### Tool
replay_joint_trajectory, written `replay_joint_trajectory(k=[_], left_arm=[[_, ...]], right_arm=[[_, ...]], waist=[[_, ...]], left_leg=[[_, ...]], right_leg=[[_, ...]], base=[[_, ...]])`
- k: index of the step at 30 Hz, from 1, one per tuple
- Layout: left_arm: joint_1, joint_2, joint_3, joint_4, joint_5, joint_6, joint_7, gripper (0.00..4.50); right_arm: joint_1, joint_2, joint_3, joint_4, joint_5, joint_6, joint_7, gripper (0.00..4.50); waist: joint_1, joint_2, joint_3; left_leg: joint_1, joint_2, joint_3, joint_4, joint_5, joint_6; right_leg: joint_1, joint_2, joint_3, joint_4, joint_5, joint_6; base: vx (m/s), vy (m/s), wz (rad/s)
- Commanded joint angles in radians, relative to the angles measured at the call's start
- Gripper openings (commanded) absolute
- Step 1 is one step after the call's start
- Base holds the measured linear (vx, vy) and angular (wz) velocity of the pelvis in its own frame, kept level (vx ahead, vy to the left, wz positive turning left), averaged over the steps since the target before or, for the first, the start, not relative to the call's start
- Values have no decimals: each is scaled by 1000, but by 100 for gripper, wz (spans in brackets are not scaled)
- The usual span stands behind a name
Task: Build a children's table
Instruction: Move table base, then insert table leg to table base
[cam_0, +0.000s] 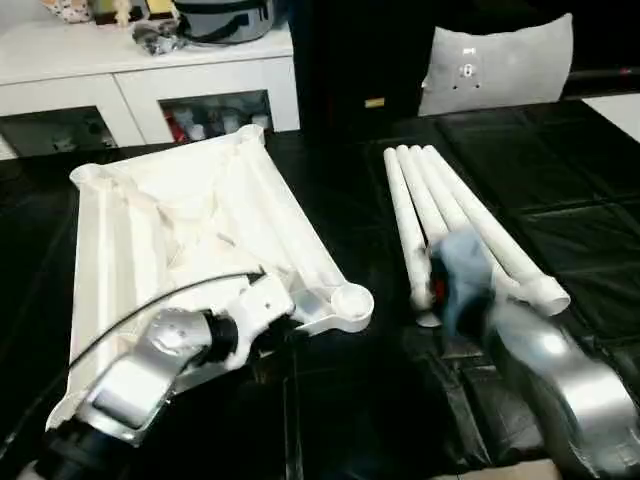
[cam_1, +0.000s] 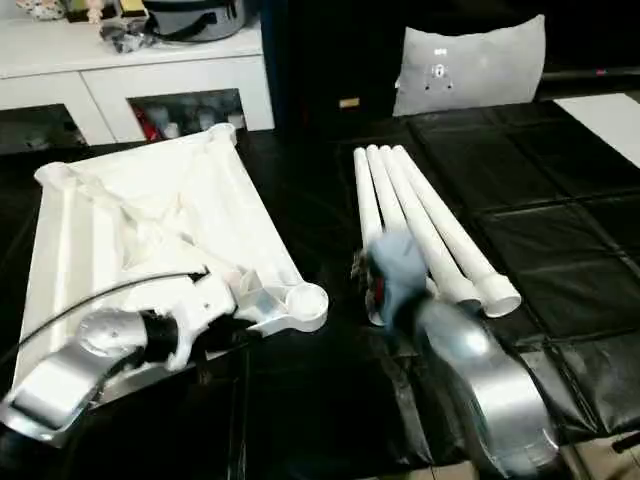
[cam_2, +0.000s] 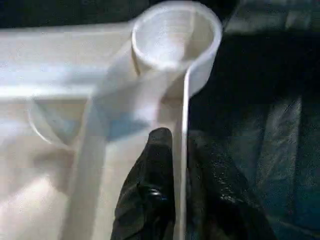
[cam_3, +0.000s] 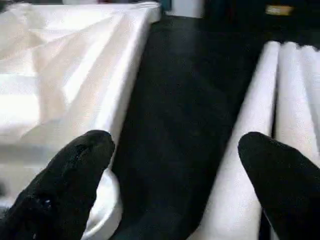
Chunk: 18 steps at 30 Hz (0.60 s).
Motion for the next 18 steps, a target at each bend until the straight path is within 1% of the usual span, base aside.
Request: replay_joint_trajectory(k=[1, 2, 3, 4, 5, 6, 7, 8, 9, 10, 11, 12, 13, 14, 15, 16, 17, 18], left_arm=[[6, 27, 28, -42, -15, 12, -16, 99], [7, 30, 29, -49, -18, 15, -19, 103], [10, 35, 35, -64, -24, 19, -23, 114], [13, 42, 44, -84, -30, 23, -26, 127], [20, 48, 63, -122, -51, 45, -28, 127], [23, 49, 71, -137, -59, 57, -27, 135], [25, 49, 74, -143, -63, 63, -26, 139], [27, 52, 78, -160, -72, 72, -31, 147], [29, 53, 80, -178, -80, 82, -34, 147], [31, 54, 82, -192, -87, 90, -35, 170], [33, 55, 84, -209, -95, 100, -34, 176], [36, 55, 84, -222, -102, 107, -35, 178], [38, 55, 82, -234, -105, 115, -35, 181], [40, 57, 80, -246, -109, 128, -34, 190], [42, 58, 78, -255, -113, 140, -34, 206], [42, 58, 78, -255, -113, 140, -34, 215], [42, 62, 73, -268, -120, 158, -33, 219], [42, 63, 72, -269, -120, 162, -33, 219]], right_arm=[[-44, 6, 0, 47, -43, 117, -42, 450], [-59, 8, 2, 60, -48, 135, -48, 450], [-74, 10, 4, 75, -50, 148, -53, 450], [-101, 20, -6, 106, -48, 164, -63, 450], [-147, 37, -27, 169, -43, 196, -81, 450], [-167, 44, -36, 196, -42, 208, -91, 450], [-174, 46, -38, 206, -41, 213, -95, 450], [-192, 53, -46, 233, -39, 214, -101, 450], [-210, 57, -48, 261, -38, 216, -104, 450], [-225, 58, -47, 284, -37, 215, -104, 450], [-246, 61, -41, 318, -43, 208, -101, 450], [-260, 62, -33, 345, -46, 204, -95, 450], [-276, 60, -21, 376, -55, 194, -90, 450], [-294, 65, -21, 409, -58, 190, -91, 450], [-307, 73, -27, 436, -55, 188, -92, 450], [-307, 73, -28, 436, -55, 188, -92, 450], [-331, 81, -31, 493, -55, 181, -94, 450], [-336, 82, -30, 507, -56, 178, -96, 450]], waist=[[2, 8, -50], [2, 8, -50], [3, 7, -50], [5, 7, -50], [5, 2, -52], [6, 5, -55], [6, 7, -53], [7, -3, -53], [10, 3, -53], [10, 3, -54], [12, 1, -54], [12, 3, -54], [13, -7, -53], [15, -4, -55], [15, -3, -52], [16, -6, -53], [17, -13, -53], [19, -8, -53]], left_leg=[[29, 68, -34, -78, -188, -52], [29, 68, -34, -78, -188, -52], [29, 67, -32, -77, -188, -62], [29, 67, -30, -77, -185, -67], [28, 67, -31, -76, -175, -67], [28, 64, -31, -73, -151, -66], [27, 66, -30, -72, -142, -68], [25, 67, -28, -73, -135, -65], [26, 66, -27, -73, -128, -65], [27, 65, -27, -71, -126, -66], [27, 66, -26, -71, -121, -64], [26, 65, -25, -71, -125, -67], [24, 67, -24, -72, -126, -65], [24, 66, -25, -71, -119, -65], [24, 65, -23, -71, -122, -62], [24, 66, -22, -70, -121, -60], [24, 66, -21, -70, -113, -54], [24, 65, -21, -69, -114, -53]], right_leg=[[15, -73, 32, -67, 45, -212], [15, -73, 32, -67, 45, -212], [16, -74, 33, -67, 40, -206], [17, -75, 34, -68, 40, -201], [18, -77, 34, -66, 50, -203], [18, -77, 33, -62, 67, -211], [17, -75, 32, -63, 76, -211], [19, -75, 32, -64, 83, -209], [18, -75, 31, -61, 86, -207], [17, -74, 31, -60, 87, -206], [18, -74, 32, -60, 90, -202], [17, -75, 30, -60, 82, -207], [19, -74, 31, -62, 77, -205], [20, -75, 31, -59, 80, -207], [17, -75, 31, -61, 70, -209], [17, -75, 32, -62, 67, -209], [18, -74, 32, -63, 67, -207], [16, -75, 31, -61, 54, -213]], base=[[0, 0, 0], [0, 0, 0], [0, 0, 0], [0, 0, 0], [0, 0, 0], [0, 0, 0], [0, 0, 0], [0, 0, 0], [0, 0, 0], [0, 0, 0], [0, 0, 0], [0, 0, 0], [0, 0, 0], [0, 0, 0], [0, 0, 0], [0, 0, 0], [0, 0, 0], [0, 0, 0]])
